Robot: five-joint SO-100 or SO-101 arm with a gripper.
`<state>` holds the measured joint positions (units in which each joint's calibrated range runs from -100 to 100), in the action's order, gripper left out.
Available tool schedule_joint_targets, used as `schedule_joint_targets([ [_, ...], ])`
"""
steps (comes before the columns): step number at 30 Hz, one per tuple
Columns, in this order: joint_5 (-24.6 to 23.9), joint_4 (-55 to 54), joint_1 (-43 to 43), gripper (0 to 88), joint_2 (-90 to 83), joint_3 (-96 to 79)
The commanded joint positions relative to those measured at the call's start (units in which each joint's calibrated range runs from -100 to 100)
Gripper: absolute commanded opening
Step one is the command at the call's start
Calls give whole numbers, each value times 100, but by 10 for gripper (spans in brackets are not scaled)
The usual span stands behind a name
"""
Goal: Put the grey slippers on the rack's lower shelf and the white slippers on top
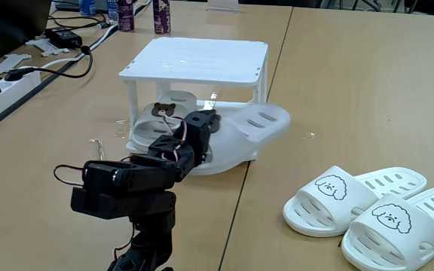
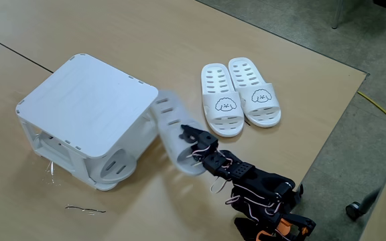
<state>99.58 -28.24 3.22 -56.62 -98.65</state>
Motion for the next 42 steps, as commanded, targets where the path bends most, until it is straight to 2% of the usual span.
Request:
schedule_joint_targets([
  [1,42,-41,-585,7,-39,-72],
  [5,42,-66,-1112,7,306,-72],
  [9,42,-84,-1112,7,937,416],
  [28,42,-84,-1062,7,6255,6469],
  [33,42,-66,-659,7,7635,8273],
  [42,42,-58,-462,7,9032,9825],
])
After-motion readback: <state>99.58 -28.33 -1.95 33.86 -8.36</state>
